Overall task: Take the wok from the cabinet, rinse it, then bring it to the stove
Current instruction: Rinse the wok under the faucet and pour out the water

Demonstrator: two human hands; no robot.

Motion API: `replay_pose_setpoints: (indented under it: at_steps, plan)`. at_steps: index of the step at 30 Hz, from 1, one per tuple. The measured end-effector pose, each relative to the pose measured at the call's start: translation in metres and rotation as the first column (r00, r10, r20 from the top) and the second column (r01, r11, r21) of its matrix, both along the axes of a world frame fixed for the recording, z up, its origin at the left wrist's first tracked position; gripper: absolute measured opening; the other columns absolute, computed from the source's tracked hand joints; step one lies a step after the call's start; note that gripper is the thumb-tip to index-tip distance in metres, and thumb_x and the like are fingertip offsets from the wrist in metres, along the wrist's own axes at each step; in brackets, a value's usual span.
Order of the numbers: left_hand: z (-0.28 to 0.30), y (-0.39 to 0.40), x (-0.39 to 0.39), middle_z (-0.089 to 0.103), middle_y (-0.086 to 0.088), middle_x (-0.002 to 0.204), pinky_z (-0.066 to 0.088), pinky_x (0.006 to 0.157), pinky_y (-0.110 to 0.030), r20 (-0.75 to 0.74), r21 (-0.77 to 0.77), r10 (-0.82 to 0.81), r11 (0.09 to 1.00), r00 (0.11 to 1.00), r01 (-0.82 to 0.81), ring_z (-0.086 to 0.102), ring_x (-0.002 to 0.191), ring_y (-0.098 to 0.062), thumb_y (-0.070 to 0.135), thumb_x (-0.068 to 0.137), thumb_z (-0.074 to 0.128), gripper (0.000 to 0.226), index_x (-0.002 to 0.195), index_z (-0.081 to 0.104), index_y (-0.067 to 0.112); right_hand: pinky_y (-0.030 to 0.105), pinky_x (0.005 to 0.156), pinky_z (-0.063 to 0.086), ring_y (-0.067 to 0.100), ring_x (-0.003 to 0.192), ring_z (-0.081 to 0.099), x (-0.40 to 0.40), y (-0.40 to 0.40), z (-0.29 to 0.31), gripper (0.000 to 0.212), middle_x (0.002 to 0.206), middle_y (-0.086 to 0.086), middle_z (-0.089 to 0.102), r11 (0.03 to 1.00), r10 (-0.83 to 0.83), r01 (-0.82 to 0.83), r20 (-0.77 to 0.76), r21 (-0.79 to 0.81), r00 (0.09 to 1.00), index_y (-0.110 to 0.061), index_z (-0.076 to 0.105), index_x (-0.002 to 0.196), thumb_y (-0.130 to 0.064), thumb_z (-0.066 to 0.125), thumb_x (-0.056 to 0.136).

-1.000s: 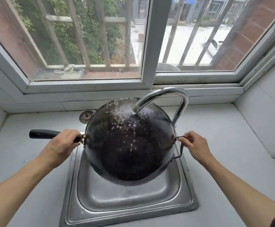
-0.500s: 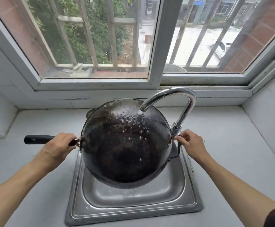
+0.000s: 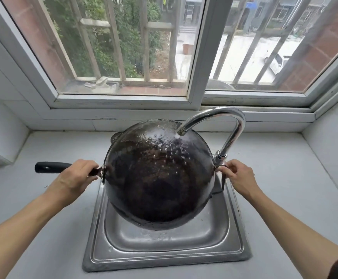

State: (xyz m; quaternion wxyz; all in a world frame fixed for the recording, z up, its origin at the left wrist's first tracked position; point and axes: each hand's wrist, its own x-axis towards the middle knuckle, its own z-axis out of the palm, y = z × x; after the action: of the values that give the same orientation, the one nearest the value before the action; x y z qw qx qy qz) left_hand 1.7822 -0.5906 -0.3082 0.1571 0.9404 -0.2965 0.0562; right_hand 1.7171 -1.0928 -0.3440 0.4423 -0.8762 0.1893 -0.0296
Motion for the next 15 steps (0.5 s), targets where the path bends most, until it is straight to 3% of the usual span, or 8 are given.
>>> replay_pose_setpoints:
  at_steps: [4,15]
  plan:
    - [-0.001,-0.014,0.006,0.062,-0.003,0.091,0.052,0.071,-0.04,-0.021,0.003,-0.036,0.999,0.999,0.036,0.056,0.084,-0.026,0.004,0.074,0.077,0.031,0.099,0.059,0.008,0.017,0.057,0.044,0.017,0.064,0.066,-0.009,-0.011,0.004,0.021,0.067,-0.001,0.069,1.0,-0.025,0.025,-0.01,0.013,1.0,-0.02,0.064,0.075,-0.036,0.077,0.081]
    - [-0.001,-0.031,0.011,0.061,-0.005,0.09,0.052,0.07,-0.045,-0.058,0.039,-0.047,0.998,0.997,0.049,0.056,0.084,-0.028,0.007,0.075,0.078,0.031,0.099,0.059,0.007,0.036,0.065,0.05,0.027,0.071,0.067,-0.028,-0.027,0.007,0.022,0.072,0.006,0.069,0.998,-0.053,0.053,0.008,0.019,0.999,-0.022,0.063,0.075,-0.037,0.078,0.079]
